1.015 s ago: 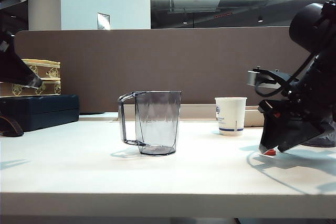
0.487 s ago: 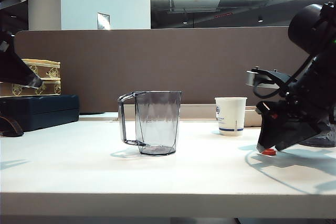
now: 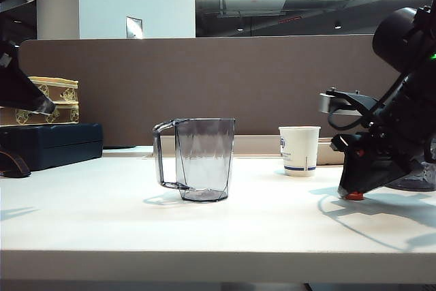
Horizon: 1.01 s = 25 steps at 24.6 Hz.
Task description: Pick up the letter "c" and put it in the paper cup.
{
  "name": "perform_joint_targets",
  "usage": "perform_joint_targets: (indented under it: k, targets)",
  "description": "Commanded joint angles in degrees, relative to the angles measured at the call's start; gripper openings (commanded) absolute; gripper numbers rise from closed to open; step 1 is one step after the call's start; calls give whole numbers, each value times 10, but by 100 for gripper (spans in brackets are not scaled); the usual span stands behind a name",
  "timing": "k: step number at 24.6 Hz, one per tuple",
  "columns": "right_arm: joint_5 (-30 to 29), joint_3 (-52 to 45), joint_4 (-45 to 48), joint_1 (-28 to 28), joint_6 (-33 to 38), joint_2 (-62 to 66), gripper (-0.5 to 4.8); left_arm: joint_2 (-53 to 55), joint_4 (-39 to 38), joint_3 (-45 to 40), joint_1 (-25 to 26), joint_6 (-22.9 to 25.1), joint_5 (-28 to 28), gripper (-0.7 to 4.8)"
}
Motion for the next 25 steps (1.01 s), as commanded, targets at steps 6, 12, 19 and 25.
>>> perform_joint_targets:
  k: [6,12,19,25]
  targets:
    - [-1,-4,-29,1,3,6,144,-1,4,1,0,-1,2,62]
    - [-20,18,-39,1,8,0,144,-1,6,1,0,-1,2,62]
    - [-25,63,-64,1,8,0,144,-1,6,1,0,-1,2,62]
    - [-22,66,-90,1,7,0,165,-1,6,1,0,-1,3,62]
